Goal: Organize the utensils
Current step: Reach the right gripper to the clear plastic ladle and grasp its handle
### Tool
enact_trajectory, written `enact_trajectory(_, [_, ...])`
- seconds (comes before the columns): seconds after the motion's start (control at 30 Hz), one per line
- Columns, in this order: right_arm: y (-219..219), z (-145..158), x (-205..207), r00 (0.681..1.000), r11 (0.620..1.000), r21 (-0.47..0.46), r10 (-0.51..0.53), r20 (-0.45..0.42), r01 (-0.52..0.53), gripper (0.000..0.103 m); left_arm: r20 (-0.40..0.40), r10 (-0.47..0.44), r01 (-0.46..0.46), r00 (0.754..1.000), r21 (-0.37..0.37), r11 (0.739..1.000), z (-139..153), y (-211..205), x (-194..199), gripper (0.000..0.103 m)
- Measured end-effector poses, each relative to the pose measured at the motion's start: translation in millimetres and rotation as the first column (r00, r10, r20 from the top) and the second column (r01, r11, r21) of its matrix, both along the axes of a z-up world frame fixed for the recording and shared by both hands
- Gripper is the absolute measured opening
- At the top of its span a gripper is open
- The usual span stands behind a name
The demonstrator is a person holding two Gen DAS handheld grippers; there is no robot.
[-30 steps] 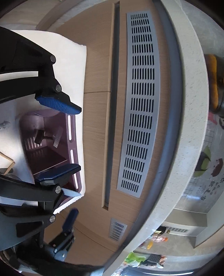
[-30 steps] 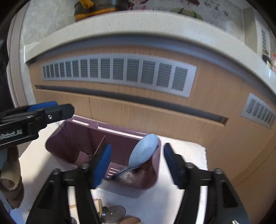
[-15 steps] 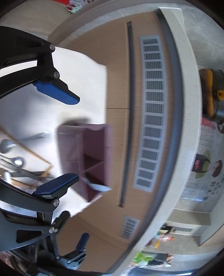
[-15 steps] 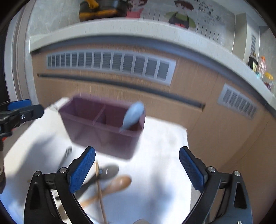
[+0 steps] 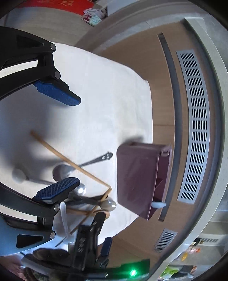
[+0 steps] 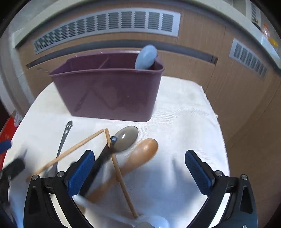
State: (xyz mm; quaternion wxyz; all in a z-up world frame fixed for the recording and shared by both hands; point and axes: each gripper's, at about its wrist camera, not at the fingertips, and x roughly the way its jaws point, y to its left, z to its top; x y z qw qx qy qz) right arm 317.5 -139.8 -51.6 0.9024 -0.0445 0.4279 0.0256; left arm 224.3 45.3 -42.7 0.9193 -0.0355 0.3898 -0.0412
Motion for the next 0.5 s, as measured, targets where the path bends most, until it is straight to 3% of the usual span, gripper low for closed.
enact_trajectory(0.23, [24, -19, 25, 0.996, 0.999, -0.020, -0.049, -0.068, 0.048, 0.075, 0.008, 0.046, -0.046, 0.999, -0.029, 0.999, -3, 22, -1, 0.087])
enact_trajectory(0.47, [37, -31, 31, 0.996, 0.998, -0.056, -0.026, -0.085, 0.021, 0.059, -0.013, 0.079, -0.080, 0.997, -0.060, 0.995, -12, 40, -2, 0.087])
enact_trajectory(0.5, [37, -30, 30, 0.996, 0.999, -0.053, -0.015, -0.085, 0.010, 0.049, -0.016, 0.084, -0.085, 0.996, -0.063, 0.994, -13, 42, -1, 0.087])
